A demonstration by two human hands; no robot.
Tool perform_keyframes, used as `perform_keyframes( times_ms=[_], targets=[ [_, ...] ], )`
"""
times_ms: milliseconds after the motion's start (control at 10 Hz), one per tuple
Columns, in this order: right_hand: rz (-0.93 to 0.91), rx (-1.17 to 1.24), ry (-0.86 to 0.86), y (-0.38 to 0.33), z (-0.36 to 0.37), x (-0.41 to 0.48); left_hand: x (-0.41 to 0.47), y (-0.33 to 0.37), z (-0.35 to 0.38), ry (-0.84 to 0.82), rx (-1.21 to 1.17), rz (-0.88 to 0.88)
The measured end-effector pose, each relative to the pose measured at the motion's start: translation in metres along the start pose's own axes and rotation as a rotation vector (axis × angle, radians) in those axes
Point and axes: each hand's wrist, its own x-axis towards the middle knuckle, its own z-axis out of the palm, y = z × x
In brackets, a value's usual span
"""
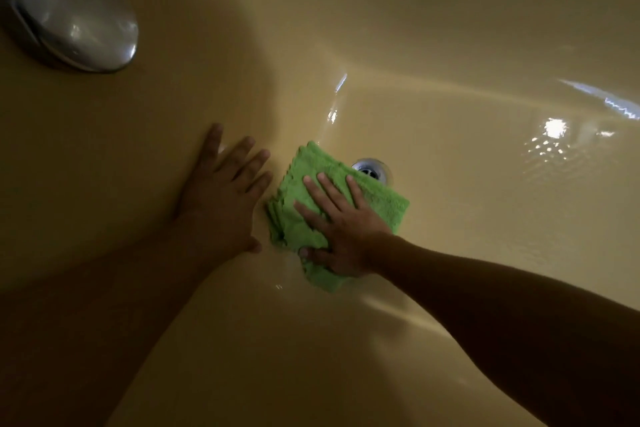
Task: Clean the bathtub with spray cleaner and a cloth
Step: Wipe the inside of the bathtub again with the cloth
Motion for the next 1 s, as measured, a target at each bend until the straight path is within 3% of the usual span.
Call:
perform_keyframes(
  times_ms=[300,500,800,900,1000],
  targets=[
    [-0.121,0.134,-0.117,-0.036,0.014,-0.072,-0.018,0.004,-0.002,-0.095,-0.010,0.019],
    [-0.082,0.373,-0.251,-0.029,0.004,-0.137,-0.045,0.028,-0.007,-0.270,-0.202,0.026],
    [0.272,0.722,-0.416,-0.004,-0.020,-0.265,-0.065,0.112,-0.067,-0.862,-0.665,0.308],
    [0.412,0.817,-0.506,0.004,-0.040,-0.311,-0.072,0.107,-0.113,-1.082,-0.775,0.461],
    [0.602,0.953,-0.522,0.014,-0.068,-0.358,-0.097,0.097,-0.159,-0.953,-0.835,0.429]
  ],
)
